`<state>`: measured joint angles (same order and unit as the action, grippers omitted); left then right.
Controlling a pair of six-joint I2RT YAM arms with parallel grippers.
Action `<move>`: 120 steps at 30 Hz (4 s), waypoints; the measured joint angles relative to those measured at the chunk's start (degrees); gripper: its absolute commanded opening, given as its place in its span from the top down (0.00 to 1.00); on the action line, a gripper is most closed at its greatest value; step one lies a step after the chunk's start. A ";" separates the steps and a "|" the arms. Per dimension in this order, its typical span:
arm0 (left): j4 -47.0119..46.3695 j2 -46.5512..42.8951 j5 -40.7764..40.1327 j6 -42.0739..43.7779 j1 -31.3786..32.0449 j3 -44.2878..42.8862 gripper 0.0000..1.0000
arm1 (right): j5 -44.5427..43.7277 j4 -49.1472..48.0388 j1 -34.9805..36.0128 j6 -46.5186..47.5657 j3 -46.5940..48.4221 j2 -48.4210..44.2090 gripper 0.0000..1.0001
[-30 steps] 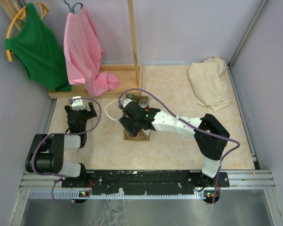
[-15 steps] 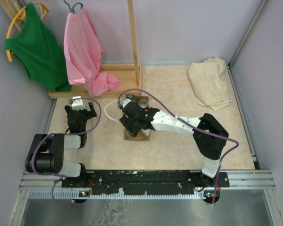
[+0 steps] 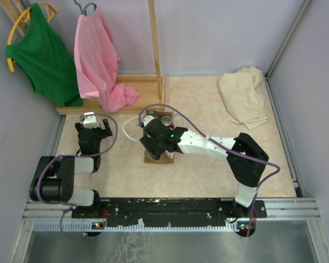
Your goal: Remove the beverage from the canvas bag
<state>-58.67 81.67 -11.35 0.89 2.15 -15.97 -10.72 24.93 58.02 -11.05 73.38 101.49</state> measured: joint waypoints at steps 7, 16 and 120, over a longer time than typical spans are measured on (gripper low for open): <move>-0.48 -0.11 0.00 -0.02 0.00 0.04 0.00 | 0.04 -3.10 0.00 0.79 -3.39 -3.08 1.00; -0.50 -0.15 -0.46 -0.15 0.00 0.13 0.00 | -0.09 -0.28 0.11 2.49 -1.42 -5.05 1.00; -0.22 0.85 -1.44 -0.87 0.00 -0.26 0.00 | -5.70 -12.48 -46.71 2.93 6.43 5.73 0.03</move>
<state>-58.89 82.52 -12.80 0.01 2.15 -16.23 -16.43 12.45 11.31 -8.12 79.81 107.22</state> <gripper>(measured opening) 0.998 0.990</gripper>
